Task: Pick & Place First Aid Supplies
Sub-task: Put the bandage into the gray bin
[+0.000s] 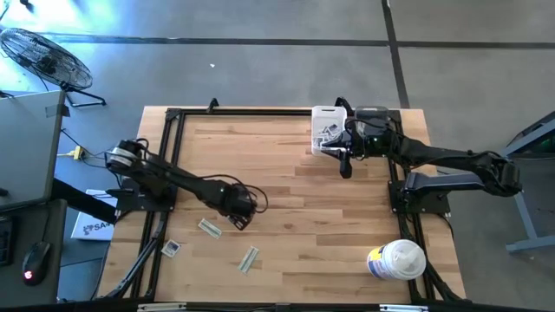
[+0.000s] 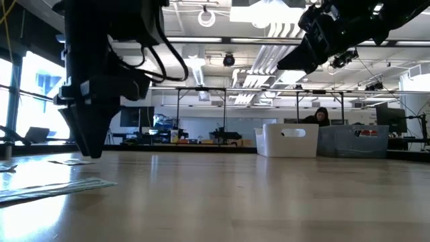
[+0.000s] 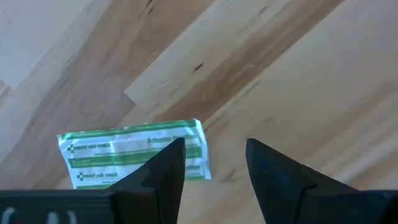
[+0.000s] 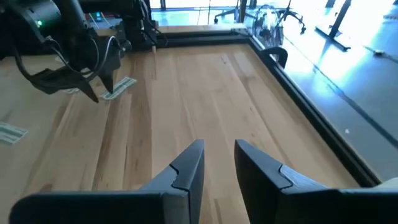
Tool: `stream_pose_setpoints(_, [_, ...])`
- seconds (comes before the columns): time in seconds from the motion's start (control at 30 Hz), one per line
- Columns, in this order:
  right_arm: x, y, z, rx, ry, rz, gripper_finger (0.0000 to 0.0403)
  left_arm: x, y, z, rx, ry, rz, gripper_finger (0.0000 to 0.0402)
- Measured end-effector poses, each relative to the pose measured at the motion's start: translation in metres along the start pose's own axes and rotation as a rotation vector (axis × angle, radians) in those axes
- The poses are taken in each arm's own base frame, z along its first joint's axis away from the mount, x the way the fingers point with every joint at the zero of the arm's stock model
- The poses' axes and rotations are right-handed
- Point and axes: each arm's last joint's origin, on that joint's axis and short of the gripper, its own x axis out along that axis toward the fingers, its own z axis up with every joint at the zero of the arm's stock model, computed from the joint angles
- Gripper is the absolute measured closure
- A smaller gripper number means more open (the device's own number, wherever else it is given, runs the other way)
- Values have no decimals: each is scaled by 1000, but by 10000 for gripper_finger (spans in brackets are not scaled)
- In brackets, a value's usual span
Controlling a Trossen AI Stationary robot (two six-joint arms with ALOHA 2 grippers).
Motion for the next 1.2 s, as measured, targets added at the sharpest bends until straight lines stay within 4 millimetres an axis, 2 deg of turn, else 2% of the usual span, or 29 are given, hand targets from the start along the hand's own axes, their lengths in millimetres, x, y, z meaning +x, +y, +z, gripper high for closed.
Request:
stream_pose_setpoints(0.27, [0, 0, -2, 31, 26, 3, 320, 15, -2, -1, -18, 25, 63, 246])
stream_pose_setpoints(0.53, [0, 2, -4, 102, 45, 43, 320, 17, -3, -1, -3, 39, 50, 342])
stream_pose_setpoints(0.67, [0, 11, -5, 54, 56, 180, 320, 17, -4, 1, 59, 20, 38, 392])
stream_pose_setpoints(0.73, [1, 20, -5, 10, 51, 247, 320, 14, -6, 6, 98, -1, 42, 395])
stream_pose_setpoints(0.83, [2, 35, -4, -34, 50, 314, 320, 5, -12, 25, 184, -108, 49, 395])
stream_pose_setpoints(0.93, [3, 51, -4, -91, 47, 386, 320, -11, -25, 51, 306, -259, -42, 400])
stream_pose_setpoints(1.1, [8, 76, -3, -185, 9, 465, 319, -43, -52, 94, 661, -526, -364, 401])
stream_pose_setpoints(1.2, [15, 86, -5, -207, 18, 431, 309, -56, -55, 111, 780, -630, -535, 401])
